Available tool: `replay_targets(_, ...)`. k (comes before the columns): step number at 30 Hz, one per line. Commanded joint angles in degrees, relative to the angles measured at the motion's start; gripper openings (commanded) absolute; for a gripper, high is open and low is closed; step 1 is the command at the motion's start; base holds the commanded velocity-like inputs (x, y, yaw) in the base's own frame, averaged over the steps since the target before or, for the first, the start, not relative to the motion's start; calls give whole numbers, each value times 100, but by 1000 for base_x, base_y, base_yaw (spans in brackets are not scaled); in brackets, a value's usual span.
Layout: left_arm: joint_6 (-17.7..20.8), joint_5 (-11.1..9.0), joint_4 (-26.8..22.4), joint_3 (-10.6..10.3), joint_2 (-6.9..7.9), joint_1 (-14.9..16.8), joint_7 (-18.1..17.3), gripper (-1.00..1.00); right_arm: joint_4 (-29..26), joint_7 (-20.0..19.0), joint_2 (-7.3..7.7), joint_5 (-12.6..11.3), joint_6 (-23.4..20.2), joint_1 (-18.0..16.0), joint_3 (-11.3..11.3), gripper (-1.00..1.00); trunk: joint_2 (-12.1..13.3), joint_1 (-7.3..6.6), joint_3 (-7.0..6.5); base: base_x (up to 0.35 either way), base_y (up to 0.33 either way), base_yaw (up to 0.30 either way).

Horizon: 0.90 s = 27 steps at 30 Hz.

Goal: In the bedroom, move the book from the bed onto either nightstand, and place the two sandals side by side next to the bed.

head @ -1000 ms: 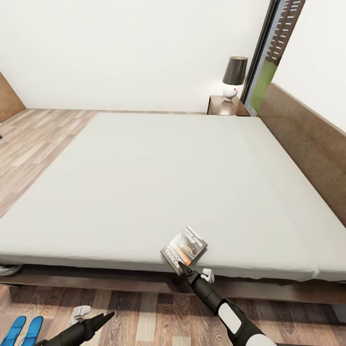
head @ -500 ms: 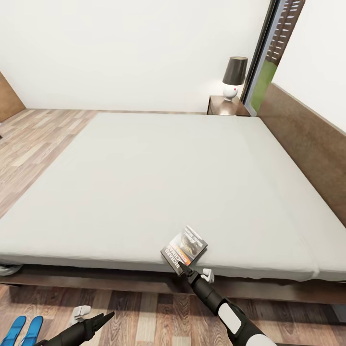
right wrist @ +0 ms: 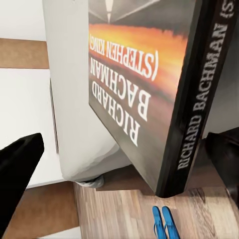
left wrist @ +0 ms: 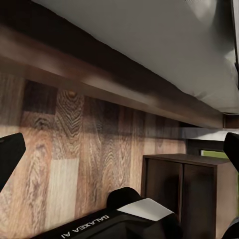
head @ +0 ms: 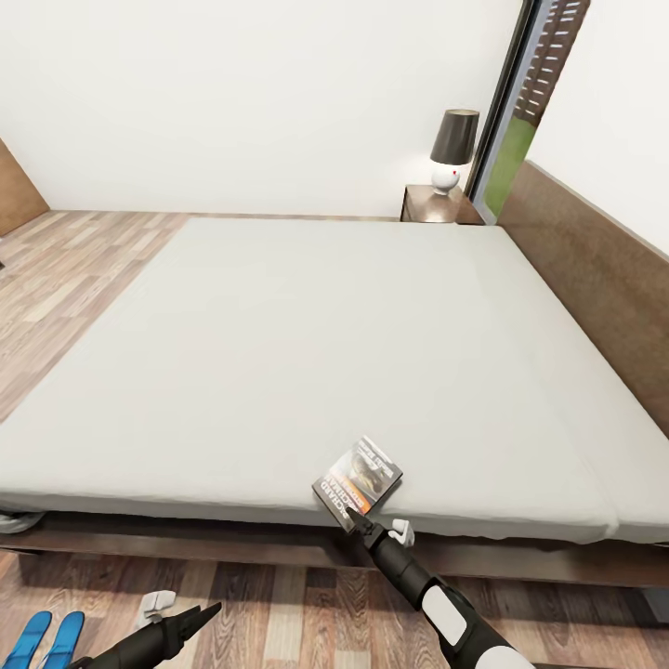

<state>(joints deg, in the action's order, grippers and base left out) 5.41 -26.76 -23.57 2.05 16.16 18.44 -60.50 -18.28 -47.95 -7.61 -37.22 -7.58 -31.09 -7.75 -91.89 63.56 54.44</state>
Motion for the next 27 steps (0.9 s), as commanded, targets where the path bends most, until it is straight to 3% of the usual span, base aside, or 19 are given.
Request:
replay_targets(1, 57, -25, 1, 6, -3, 2, -23, 100, 1, -21, -3, -38, -59, -2, -30, -100, -2, 0, 4, 0, 0, 0)
replay_targets(11, 57, -22, 1, 6, -42, 2, -23, 100, 0, -21, -2, -276, -65, -2, -33, -100, -2, 0, 4, 0, 0, 0)
replay_targets(27, 57, -22, 1, 11, -43, 2, -38, 100, 0, -21, -3, -295, -65, -2, -31, -100, -2, 0, 4, 0, 0, 0)
